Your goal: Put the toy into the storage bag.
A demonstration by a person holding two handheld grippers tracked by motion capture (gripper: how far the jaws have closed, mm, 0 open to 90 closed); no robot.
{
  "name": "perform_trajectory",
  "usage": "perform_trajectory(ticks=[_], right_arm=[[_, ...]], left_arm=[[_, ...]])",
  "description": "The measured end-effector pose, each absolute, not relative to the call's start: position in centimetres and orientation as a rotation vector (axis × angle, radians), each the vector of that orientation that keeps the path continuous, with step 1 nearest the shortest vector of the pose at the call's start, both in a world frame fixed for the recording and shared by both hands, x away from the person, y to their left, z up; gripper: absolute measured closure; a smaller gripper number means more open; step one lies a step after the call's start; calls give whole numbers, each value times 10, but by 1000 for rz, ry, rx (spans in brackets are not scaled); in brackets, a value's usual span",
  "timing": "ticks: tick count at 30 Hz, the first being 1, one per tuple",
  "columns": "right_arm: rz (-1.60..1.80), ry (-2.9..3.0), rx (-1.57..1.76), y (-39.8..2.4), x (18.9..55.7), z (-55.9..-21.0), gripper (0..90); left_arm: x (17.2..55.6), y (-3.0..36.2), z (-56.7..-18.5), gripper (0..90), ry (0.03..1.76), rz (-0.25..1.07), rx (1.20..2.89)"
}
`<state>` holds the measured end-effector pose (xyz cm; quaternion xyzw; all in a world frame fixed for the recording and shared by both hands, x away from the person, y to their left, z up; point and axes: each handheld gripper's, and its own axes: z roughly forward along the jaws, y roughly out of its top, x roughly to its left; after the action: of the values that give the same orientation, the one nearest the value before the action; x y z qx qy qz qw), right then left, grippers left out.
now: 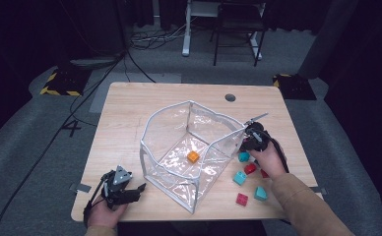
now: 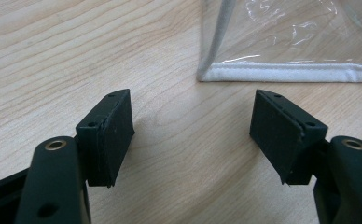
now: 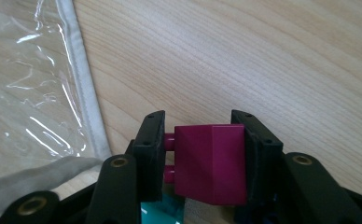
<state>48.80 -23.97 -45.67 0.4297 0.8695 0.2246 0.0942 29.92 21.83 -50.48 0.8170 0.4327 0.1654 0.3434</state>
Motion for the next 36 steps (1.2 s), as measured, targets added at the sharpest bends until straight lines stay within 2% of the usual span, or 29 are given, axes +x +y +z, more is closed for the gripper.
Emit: perform_trajectory(ticks=[15, 36], right_arm=[[877, 2519, 1265, -257, 472, -402, 572], [1097, 2480, 1137, -258, 447, -320, 572]], left_arm=[[300, 218, -505, 304, 1123, 427, 2123], [300, 218, -505, 304, 1123, 427, 2122]])
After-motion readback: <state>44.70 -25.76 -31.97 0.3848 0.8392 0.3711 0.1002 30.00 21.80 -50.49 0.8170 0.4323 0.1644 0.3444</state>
